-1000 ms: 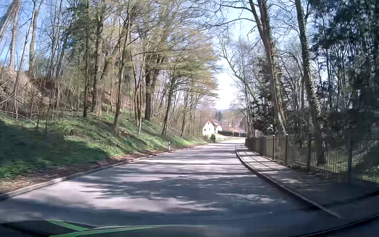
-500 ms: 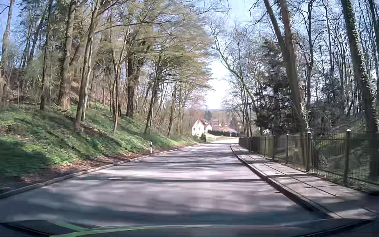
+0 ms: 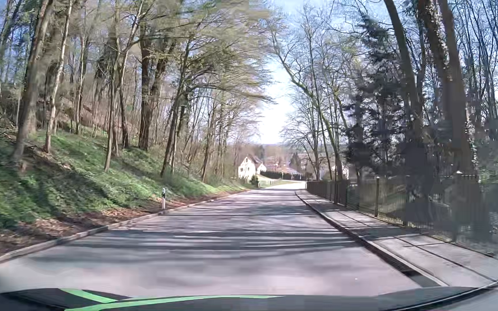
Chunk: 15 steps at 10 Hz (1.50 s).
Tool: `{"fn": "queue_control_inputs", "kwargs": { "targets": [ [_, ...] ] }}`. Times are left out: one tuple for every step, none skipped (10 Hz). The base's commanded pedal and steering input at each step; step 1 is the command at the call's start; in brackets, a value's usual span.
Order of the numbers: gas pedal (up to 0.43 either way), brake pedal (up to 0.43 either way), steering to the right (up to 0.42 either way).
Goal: Follow the waypoints while adhering to traffic rules and regulations
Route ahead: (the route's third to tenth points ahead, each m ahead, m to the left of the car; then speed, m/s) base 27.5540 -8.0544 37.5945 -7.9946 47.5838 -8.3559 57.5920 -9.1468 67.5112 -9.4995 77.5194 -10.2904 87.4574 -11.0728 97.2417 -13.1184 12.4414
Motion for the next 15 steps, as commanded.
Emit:
{"fn": "queue_control_inputs", "kwargs": {
  "targets": [
    [0.0, 0.159, 0.03],
    [0.0, 0.159, 0.029],
    [0.0, 0.159, 0.027],
    [0.0, 0.159, 0.025],
    [0.0, 0.159, 0.022],
    [0.0, 0.159, 0.019],
    [0.0, 0.159, 0.016],
    [0.0, 0.159, 0.014],
    [0.0, 0.159, 0.014],
    [0.0, 0.159, 0.014],
    [0.0, 0.159, 0.014],
    [0.0, 0.152, 0.014],
    [0.0, 0.152, 0.014],
    [0.0, 0.152, 0.014],
    [0.0, 0.152, 0.014]
  ]
}}
